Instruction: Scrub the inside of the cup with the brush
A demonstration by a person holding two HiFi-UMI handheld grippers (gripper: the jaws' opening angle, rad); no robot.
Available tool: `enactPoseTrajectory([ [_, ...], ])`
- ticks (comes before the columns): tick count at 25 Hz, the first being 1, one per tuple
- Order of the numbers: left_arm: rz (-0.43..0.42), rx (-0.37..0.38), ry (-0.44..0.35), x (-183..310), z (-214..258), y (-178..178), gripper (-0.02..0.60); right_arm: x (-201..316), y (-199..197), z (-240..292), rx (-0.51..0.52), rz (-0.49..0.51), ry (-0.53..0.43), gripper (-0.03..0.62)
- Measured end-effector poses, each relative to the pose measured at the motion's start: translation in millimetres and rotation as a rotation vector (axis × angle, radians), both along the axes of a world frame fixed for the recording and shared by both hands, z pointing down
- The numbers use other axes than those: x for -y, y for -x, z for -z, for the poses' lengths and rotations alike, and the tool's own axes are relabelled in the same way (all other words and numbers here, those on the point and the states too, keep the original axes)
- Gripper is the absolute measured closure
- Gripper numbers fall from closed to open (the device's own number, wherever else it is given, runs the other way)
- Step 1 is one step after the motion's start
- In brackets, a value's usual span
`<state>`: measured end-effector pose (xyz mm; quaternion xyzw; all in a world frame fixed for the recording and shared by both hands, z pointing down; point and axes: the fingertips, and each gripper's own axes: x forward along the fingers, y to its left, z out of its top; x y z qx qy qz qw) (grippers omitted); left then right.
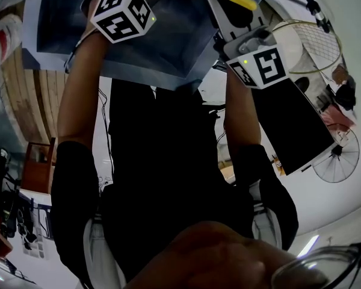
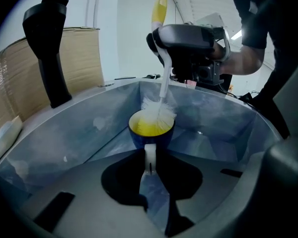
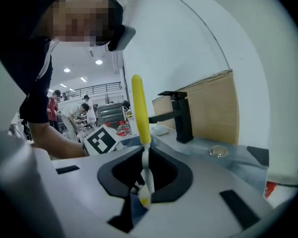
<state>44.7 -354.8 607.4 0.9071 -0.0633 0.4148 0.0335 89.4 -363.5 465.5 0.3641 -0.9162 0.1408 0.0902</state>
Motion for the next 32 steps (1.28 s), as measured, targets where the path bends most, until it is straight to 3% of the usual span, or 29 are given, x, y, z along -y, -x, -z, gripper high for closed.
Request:
enactPoseTrajectory([
  [7,-0.01,0.013,-0.007,-1.3,-0.1,0.9,0.5,11.8,0.6,62.9,0.042,-0.013,-0.18,0.554],
  [14,-0.01,0.023,-0.012,-1.2,-0.8,-0.2,0.5,17.4,13.3,-3.5,0.042,-0.044,-0.045,0.551],
  [18,-0.012,0.024,-0.014,-1.3,-0.6,1.1,0.5,20.9,13.0,4.5,-0.001,-0.014,-0.063,0.553],
  [24,-0.01,0.023,-0.01,-1.5,0.1,0.9,0.5,22.8,-13.4,61.6,-0.048,-0.051,-0.224,0.553],
  [29,-0.018,0.025,-0.01,-2.1,0.0,-0.1,0.5,26.0,6.0,11.8,-0.098,-0.019,-0.164,0.553],
  [32,-0.015,0.021,-0.007,-1.7,0.3,-0.4,0.5,28.2,14.9,-4.0,-0.079,-0.017,-0.132,0.553],
])
